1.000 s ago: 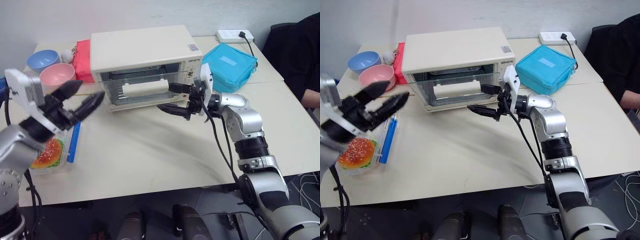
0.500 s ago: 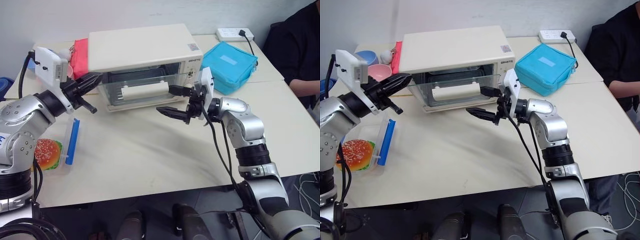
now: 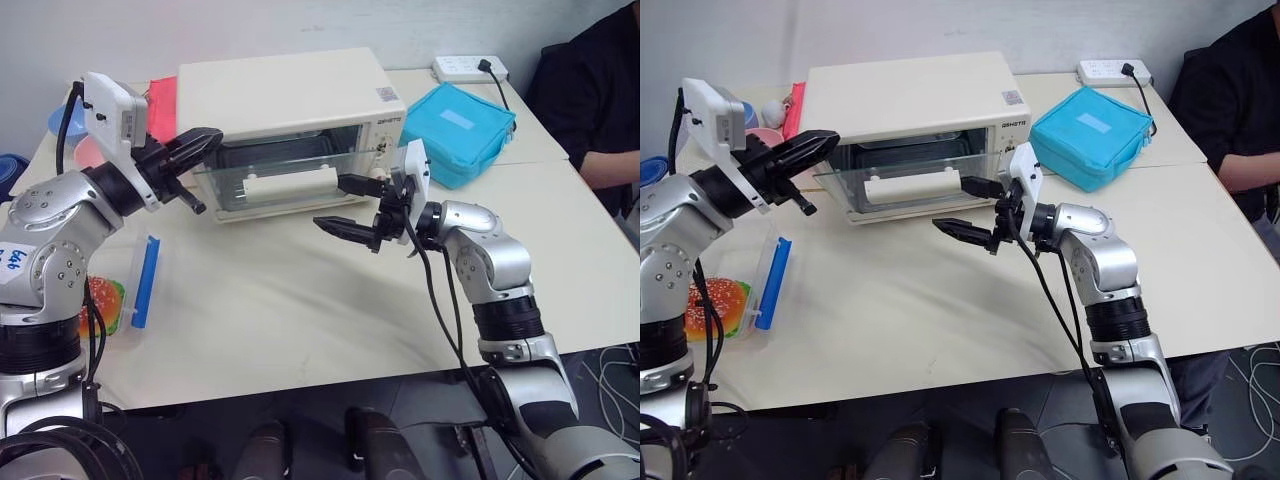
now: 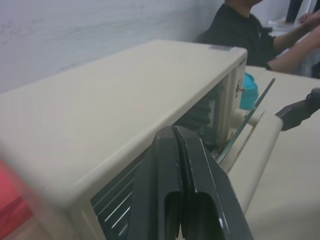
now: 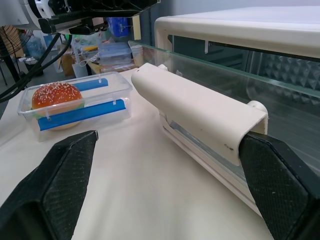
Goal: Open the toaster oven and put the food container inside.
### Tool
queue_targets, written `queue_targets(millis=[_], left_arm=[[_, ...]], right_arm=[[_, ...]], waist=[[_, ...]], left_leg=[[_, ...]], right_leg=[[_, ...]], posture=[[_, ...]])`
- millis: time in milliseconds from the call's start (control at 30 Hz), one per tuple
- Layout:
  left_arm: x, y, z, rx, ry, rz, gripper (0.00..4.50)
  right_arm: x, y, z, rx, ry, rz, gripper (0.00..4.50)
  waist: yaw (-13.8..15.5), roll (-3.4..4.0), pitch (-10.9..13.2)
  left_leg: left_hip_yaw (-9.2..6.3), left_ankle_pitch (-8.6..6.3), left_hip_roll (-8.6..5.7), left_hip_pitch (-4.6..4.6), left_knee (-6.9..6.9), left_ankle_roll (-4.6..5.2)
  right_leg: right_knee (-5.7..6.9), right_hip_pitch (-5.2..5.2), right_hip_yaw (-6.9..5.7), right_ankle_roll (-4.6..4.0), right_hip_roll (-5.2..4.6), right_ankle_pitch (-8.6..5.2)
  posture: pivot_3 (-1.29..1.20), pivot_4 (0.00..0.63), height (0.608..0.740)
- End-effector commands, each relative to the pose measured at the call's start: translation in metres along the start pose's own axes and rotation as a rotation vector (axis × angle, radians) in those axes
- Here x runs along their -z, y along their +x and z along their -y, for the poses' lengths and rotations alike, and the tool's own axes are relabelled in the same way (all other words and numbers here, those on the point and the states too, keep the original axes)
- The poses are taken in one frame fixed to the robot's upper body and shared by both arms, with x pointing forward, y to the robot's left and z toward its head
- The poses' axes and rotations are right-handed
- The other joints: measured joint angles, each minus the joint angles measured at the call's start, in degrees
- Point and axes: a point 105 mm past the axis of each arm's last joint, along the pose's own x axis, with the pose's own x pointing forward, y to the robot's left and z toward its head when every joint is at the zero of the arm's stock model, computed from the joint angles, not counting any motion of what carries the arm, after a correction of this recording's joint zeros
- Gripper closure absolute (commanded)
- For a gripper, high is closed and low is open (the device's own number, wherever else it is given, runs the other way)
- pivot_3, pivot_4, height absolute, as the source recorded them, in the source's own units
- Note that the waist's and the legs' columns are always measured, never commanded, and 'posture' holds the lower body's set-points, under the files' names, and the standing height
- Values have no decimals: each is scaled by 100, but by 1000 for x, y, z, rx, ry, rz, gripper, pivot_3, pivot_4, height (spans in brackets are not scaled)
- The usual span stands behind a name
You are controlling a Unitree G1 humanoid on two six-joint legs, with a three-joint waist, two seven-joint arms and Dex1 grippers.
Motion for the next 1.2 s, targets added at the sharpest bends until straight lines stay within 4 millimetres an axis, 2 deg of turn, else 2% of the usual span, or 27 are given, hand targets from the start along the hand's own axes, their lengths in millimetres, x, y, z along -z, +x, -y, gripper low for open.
queue_targets(millis=[33, 233, 333, 467, 567, 700, 800, 900, 1033, 1200], left_arm=[[-2, -2, -7, -28, 78, -23, 4466], [19, 4, -3, -4, 193, -136, 4466], [32, 4, 11, 78, 191, -193, 4466], [38, 2, 16, 113, 194, -219, 4466], [36, 1, 19, 126, 188, -213, 4466], [37, 0, 25, 140, 184, -215, 4466], [45, -2, 31, 148, 164, -231, 4466], [57, -2, 43, 169, 127, -258, 4466], [77, -6, 61, 197, 69, -327, 4466], [104, -9, 74, 182, -22, -434, 4466]], right_arm=[[-20, 3, -13, -56, -56, 66, 0], [-19, 2, -12, -48, -55, 63, 0], [-20, 0, -11, -34, -56, 65, 0], [-15, -6, -7, 0, -71, 34, 0], [-7, -23, -2, 53, -93, -28, 0], [1, -62, -4, 94, -78, -112, 0], [8, -101, -19, 94, -54, -226, 0], [1, -123, -36, 72, -14, -267, 0], [-11, -129, -42, 99, 3, -249, 0], [-12, -127, -43, 129, 7, -237, 0]], waist=[[0, 0, 0], [5, 0, 0], [7, 0, 0], [11, 0, 0], [33, 0, 0], [59, -1, 0], [105, -1, 0], [165, -1, 0], [152, -3, -1], [193, -3, -1]], left_leg=[[2, 0, 0, -10, 6, 0], [12, -1, -1, -31, 48, 2], [14, 0, 0, -29, 50, 3], [15, 0, 0, -28, 50, 4], [15, 0, -1, -28, 55, 7], [8, -3, -5, -30, 58, 16], [6, -5, -8, -35, 59, 21], [9, -18, -8, -34, 59, 43], [26, -20, -2, -24, 67, 54], [13, -16, -2, -15, 68, 48]], right_leg=[[5, -9, -1, 0, 0, 0], [40, -27, -3, 0, -1, 0], [48, -27, 0, 0, -1, 0], [51, -27, 3, 0, -3, 0], [54, -25, 4, 0, -5, 0], [53, -23, 7, 0, -10, 0], [49, -22, 7, 1, -13, 0], [44, -20, 9, 1, -14, 0], [39, -17, 16, 8, -8, 4], [36, -9, 22, 7, -9, 4]], posture=[[0, 150, 740], [0, 150, 740], [0, 150, 740], [0, 150, 740], [0, 150, 740], [0, 150, 740], [0, 150, 740], [0, 150, 740], [0, 150, 740], [0, 150, 740]])
